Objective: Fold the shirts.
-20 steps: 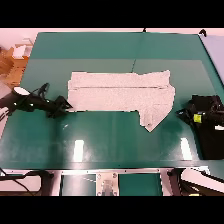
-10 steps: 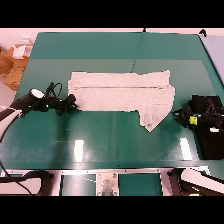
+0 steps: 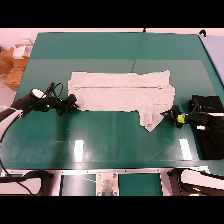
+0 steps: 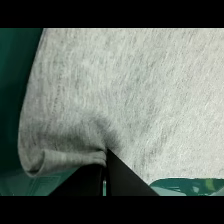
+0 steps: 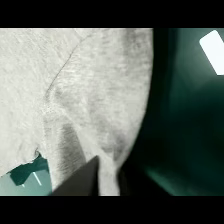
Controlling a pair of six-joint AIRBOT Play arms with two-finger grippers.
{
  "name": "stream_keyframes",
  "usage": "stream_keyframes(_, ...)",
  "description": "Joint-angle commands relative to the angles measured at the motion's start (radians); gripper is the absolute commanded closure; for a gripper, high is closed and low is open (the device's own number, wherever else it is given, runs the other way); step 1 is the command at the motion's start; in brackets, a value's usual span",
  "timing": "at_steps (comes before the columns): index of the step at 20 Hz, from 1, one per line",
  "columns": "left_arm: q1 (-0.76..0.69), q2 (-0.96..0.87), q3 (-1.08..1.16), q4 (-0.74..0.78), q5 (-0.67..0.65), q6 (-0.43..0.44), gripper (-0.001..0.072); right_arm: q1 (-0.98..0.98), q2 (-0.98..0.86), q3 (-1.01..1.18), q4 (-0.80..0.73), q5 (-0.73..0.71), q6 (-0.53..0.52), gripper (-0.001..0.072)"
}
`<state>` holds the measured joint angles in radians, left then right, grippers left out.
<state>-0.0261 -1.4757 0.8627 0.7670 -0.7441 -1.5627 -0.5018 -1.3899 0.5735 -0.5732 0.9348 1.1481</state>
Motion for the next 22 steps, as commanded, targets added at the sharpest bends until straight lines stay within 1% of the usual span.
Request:
stream_keyframes(1, -0.001, 0.001, 0.0, 0.008, -0.034, 0.0, 0.0689, 0.027, -0.039, 0.025, 0.052, -0.009, -0.047, 0.0698)
stream_keyframes(2, -0.001, 0.004, 0.002, 0.019, -0.048, -0.001, 0.069, 0.022, -0.037, 0.037, 0.04, 0.023, -0.049, 0.0699)
stream_keyframes(3, -0.001, 0.012, 0.006, 0.064, -0.078, -0.006, 0.069, 0.009, -0.026, 0.044, 0.013, 0.054, -0.048, 0.07)
stream_keyframes(4, -0.001, 0.028, 0.009, 0.14, -0.113, -0.046, 0.069, -0.008, -0.006, 0.044, -0.019, 0.072, -0.029, 0.0701)
stream_keyframes(6, -0.001, 0.09, 0.009, 0.348, -0.201, -0.155, 0.069, -0.053, 0.056, 0.044, -0.14, 0.101, 0.046, 0.0701)
stream_keyframes(7, -0.001, 0.128, 0.009, 0.419, -0.249, -0.186, 0.069, -0.074, 0.099, 0.044, -0.217, 0.12, 0.096, 0.0701)
stream_keyframes(8, -0.001, 0.175, 0.009, 0.47, -0.299, -0.198, 0.069, -0.087, 0.144, 0.044, -0.285, 0.139, 0.15, 0.0701)
stream_keyframes(9, -0.001, 0.218, 0.009, 0.499, -0.34, -0.213, 0.0689, -0.088, 0.196, 0.044, -0.36, 0.156, 0.214, 0.0702)
stream_keyframes(11, -0.001, 0.288, 0.007, 0.522, -0.411, -0.221, 0.0689, -0.084, 0.295, 0.043, -0.467, 0.214, 0.31, 0.0702)
stream_keyframes(14, -0.001, 0.316, 0.005, 0.559, -0.529, -0.237, 0.0689, -0.084, 0.423, 0.043, -0.564, 0.312, 0.363, 0.0702)
stream_keyframes(16, -0.001, 0.316, 0.005, 0.562, -0.57, -0.237, 0.0689, -0.084, 0.492, 0.044, -0.591, 0.336, 0.391, 0.0702)
stream_keyframes(19, -0.001, 0.316, 0.031, 0.549, -0.513, -0.244, 0.0689, -0.08, 0.497, 0.082, -0.529, 0.293, 0.382, 0.0702)
stream_keyframes(22, -0.004, 0.268, 0.116, 0.46, -0.425, -0.23, 0.069, -0.016, 0.421, 0.167, -0.454, 0.217, 0.362, 0.0701)
